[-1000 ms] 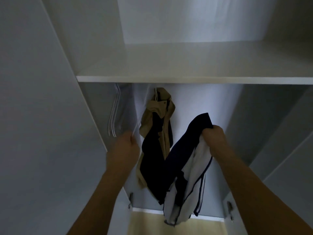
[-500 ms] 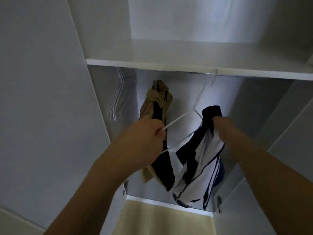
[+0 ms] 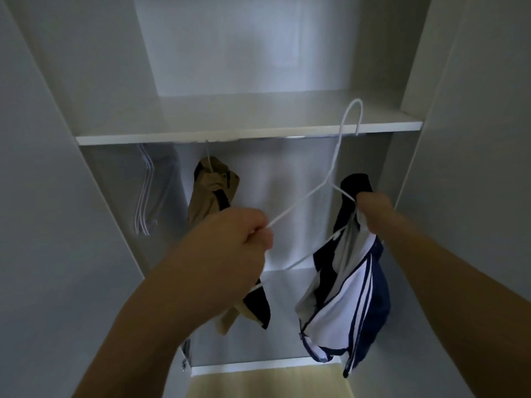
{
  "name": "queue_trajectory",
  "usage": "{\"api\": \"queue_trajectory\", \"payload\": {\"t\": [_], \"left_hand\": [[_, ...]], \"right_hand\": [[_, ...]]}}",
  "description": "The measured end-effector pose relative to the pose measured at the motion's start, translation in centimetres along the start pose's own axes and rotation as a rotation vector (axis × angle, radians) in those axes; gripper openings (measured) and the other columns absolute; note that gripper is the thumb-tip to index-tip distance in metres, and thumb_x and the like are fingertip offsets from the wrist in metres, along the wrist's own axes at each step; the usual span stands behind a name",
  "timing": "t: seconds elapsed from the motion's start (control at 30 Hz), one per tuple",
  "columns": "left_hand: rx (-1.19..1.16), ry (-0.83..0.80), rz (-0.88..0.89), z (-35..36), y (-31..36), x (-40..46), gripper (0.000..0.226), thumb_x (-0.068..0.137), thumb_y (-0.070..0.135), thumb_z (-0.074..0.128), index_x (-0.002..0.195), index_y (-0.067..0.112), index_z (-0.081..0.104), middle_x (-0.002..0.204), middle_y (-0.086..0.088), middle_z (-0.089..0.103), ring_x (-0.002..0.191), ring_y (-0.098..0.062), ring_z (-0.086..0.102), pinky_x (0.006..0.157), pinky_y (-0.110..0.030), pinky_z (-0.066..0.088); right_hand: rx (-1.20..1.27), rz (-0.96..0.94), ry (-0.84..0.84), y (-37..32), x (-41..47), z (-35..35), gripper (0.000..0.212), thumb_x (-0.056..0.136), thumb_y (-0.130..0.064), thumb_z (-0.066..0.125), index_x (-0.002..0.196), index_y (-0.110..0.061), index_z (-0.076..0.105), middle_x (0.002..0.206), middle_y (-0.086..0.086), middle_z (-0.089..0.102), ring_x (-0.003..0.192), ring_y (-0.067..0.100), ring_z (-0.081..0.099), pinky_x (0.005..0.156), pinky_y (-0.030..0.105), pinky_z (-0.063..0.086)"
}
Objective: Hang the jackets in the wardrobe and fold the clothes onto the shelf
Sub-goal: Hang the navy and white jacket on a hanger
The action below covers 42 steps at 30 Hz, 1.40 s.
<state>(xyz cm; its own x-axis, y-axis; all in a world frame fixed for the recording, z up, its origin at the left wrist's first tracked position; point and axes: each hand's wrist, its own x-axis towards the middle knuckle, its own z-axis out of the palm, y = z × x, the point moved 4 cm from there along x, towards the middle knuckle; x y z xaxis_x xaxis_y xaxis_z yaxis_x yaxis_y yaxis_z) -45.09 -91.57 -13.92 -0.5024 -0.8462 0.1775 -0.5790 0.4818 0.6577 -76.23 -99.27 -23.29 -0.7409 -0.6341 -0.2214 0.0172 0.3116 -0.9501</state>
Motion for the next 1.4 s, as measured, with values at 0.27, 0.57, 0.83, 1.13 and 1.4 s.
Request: {"api": "queue_trajectory", "payload": {"t": [0.27, 0.57, 0.83, 1.13, 1.4], "left_hand": [[-0.352, -0.016, -0.013, 6.7, -6.4, 6.1, 0.029, 0.097, 0.005, 0.053, 0.075, 0.015, 0.068, 0.048, 0.011, 0.045, 0.047, -0.005, 0.039, 0.047, -0.014, 0.033], [-0.348, -0.055, 0.243, 5.3, -6.6, 7.7, 0.013, 0.098, 0.032, 0.055, 0.1, 0.026, 0.066, 0.069, 0.015, 0.062, 0.064, -0.001, 0.057, 0.067, -0.017, 0.046], [-0.415, -0.392, -0.103, 12.5, -8.7, 10.4, 0.048, 0.096, 0.022, 0.061, 0.142, 0.029, 0.048, 0.148, -0.013, 0.041, 0.124, -0.021, 0.049, 0.094, -0.019, 0.038], [-0.347, -0.575, -0.164, 22.4, -7.8, 11.5, 0.064, 0.088, 0.032, 0.072, 0.14, 0.029, 0.035, 0.139, 0.005, 0.033, 0.119, -0.009, 0.038, 0.09, -0.016, 0.032], [-0.272, -0.725, 0.13, 23.3, 0.5, 12.8, 0.069, 0.083, 0.012, 0.072, 0.143, 0.029, 0.042, 0.152, 0.002, 0.036, 0.119, -0.008, 0.049, 0.092, -0.012, 0.044]], "right_hand": [[-0.171, -0.417, -0.11, -2.7, -4.6, 0.0, 0.032, 0.087, -0.009, 0.051, 0.056, -0.011, 0.042, 0.054, 0.006, 0.043, 0.054, 0.02, 0.043, 0.053, 0.026, 0.032], [-0.612, -0.767, -0.127, -5.1, -7.4, -4.9, 0.031, 0.092, -0.036, 0.055, 0.066, -0.02, 0.048, 0.06, 0.0, 0.052, 0.058, 0.016, 0.051, 0.05, 0.028, 0.031], [-0.392, -0.844, 0.042, -8.0, -9.0, -8.8, 0.036, 0.074, -0.046, 0.045, 0.057, -0.016, 0.035, 0.053, 0.003, 0.04, 0.049, 0.016, 0.039, 0.05, 0.032, 0.028], [-0.219, -0.89, -0.014, -8.7, -10.3, -12.0, 0.032, 0.078, -0.036, 0.048, 0.057, -0.021, 0.028, 0.043, -0.012, 0.031, 0.045, 0.006, 0.028, 0.053, 0.031, 0.024], [-0.134, -0.9, -0.152, -8.2, -10.9, -13.6, 0.03, 0.081, -0.026, 0.049, 0.059, -0.019, 0.03, 0.044, -0.015, 0.03, 0.043, 0.001, 0.027, 0.043, 0.017, 0.023]]}}
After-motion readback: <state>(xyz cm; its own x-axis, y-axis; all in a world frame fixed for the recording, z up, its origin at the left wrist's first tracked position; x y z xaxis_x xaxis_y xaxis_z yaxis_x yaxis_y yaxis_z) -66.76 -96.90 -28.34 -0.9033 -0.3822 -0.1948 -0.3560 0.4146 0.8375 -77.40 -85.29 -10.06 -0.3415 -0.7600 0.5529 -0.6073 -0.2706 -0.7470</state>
